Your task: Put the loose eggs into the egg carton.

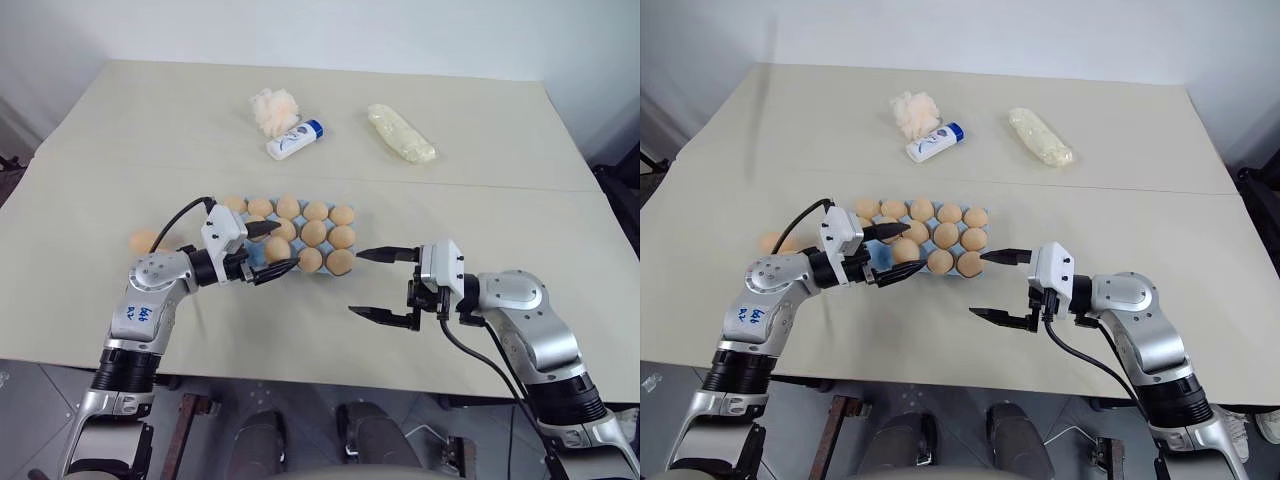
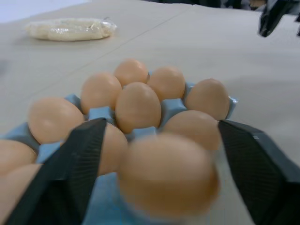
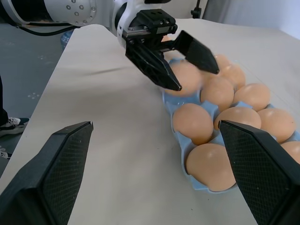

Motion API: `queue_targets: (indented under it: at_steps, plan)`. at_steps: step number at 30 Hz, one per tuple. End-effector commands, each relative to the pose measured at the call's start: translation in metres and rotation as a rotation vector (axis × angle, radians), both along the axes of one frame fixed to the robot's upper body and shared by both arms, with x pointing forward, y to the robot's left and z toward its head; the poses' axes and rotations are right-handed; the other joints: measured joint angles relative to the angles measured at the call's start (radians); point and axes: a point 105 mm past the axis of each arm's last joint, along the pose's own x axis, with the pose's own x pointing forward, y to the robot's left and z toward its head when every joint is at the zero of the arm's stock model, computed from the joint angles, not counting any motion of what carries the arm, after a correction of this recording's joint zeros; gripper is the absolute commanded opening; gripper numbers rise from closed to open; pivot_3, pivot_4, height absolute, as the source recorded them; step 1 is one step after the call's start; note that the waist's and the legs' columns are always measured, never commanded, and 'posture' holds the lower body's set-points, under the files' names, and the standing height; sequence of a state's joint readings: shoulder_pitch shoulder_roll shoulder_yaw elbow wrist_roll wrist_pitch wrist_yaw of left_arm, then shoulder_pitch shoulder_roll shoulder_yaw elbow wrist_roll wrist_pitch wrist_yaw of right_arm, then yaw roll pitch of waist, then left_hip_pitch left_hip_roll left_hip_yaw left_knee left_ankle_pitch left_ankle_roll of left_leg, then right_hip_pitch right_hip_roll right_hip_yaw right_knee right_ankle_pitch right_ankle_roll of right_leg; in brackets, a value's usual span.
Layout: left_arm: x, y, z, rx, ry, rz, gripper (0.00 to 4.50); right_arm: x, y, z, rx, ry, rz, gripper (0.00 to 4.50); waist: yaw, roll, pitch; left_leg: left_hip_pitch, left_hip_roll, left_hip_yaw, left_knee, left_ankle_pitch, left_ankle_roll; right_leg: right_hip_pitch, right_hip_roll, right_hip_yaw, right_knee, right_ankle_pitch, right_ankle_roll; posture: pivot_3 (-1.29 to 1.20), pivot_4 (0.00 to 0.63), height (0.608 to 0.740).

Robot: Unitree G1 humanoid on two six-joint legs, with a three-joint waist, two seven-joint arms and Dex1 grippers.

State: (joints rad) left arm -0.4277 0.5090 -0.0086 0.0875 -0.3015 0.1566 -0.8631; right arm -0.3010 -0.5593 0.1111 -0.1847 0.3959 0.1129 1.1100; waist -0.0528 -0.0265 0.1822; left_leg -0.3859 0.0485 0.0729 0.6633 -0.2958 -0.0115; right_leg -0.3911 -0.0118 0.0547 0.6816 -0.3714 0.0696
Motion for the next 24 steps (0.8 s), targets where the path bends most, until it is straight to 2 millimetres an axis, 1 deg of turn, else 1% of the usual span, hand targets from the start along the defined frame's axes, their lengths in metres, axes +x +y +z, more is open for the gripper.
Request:
queue_targets:
  at_steps: [1, 4, 6, 9, 12, 14, 16, 19, 24]
  plan:
    - [-0.001, 0.011, 0.018, -0.01, -0.083, 0.041, 4.47, -0.005, 0.005, 0.008, 0.02, -0.032, 0.026, 4.5, -0.001, 0.0, 0.0, 0.0, 0.0, 0.0, 0.0, 0.0, 0.0, 0.0, 0.0, 0.0, 0.0, 0.0, 0.0, 0.0, 0.15, 0.74]
    - [-0.014, 0.03, 0.026, -0.008, -0.11, 0.06, 4.47, -0.005, 0.006, 0.008, 0.019, -0.03, 0.036, 4.5, -0.006, 0.0, 0.0, 0.0, 0.001, 0.0, 0.0, 0.0, 0.0, -0.001, 0.0, 0.0, 0.0, 0.0, 0.0, 0.0, 0.15, 0.74]
    - [-0.026, 0.047, 0.031, -0.001, -0.129, 0.082, 4.47, -0.006, 0.007, 0.008, 0.019, -0.027, 0.047, 4.5, -0.007, 0.0, 0.0, 0.0, 0.001, 0.0, -0.001, 0.0, 0.0, -0.001, 0.0, 0.0, 0.0, 0.0, 0.0, 0.0, 0.15, 0.74]
    - [-0.043, 0.079, 0.038, -0.005, -0.129, 0.163, 4.47, -0.006, 0.011, 0.009, 0.02, -0.024, 0.074, 4.5, -0.006, 0.0, 0.0, 0.0, 0.001, 0.0, -0.001, 0.0, 0.0, -0.001, 0.0, 0.0, 0.0, 0.0, 0.0, 0.0, 0.15, 0.74]
    - [-0.061, 0.106, 0.043, -0.017, -0.117, 0.245, 4.47, -0.005, 0.014, 0.01, 0.021, -0.023, 0.103, 4.5, -0.006, 0.0, 0.0, 0.0, 0.0, 0.0, -0.001, 0.0, 0.0, 0.0, -0.001, 0.0, -0.001, 0.0, 0.0, 0.0, 0.15, 0.74]
    - [-0.072, 0.123, 0.042, -0.012, -0.107, 0.321, 4.47, -0.005, 0.017, 0.012, 0.027, -0.03, 0.124, 4.5, -0.006, 0.0, 0.0, 0.0, 0.0, -0.001, -0.001, 0.0, 0.0, 0.0, -0.002, -0.001, -0.001, 0.0, 0.0, 0.0, 0.15, 0.74]
    - [-0.082, 0.14, 0.038, -0.036, -0.076, 0.404, 4.47, -0.005, 0.02, 0.013, 0.03, -0.037, 0.141, 4.5, -0.006, 0.0, 0.0, 0.0, 0.0, -0.001, -0.001, 0.0, 0.0, 0.001, -0.002, -0.001, -0.001, 0.0, 0.0, 0.0, 0.15, 0.74]
    - [-0.102, 0.177, 0.022, -0.069, -0.056, 0.613, 4.47, -0.005, 0.022, 0.015, 0.031, -0.044, 0.16, 4.5, -0.007, 0.0, 0.0, 0.0, 0.0, -0.001, -0.002, 0.0, 0.0, 0.0, -0.003, -0.001, -0.002, 0.0, 0.0, 0.0, 0.15, 0.74]
    - [-0.131, 0.21, -0.003, -0.088, -0.006, 0.791, 4.47, -0.004, 0.021, 0.014, 0.027, -0.043, 0.162, 4.5, -0.006, -0.001, 0.0, 0.0, 0.0, -0.001, -0.004, 0.0, 0.0, 0.0, -0.003, -0.001, -0.004, 0.0, 0.0, 0.0, 0.15, 0.74]
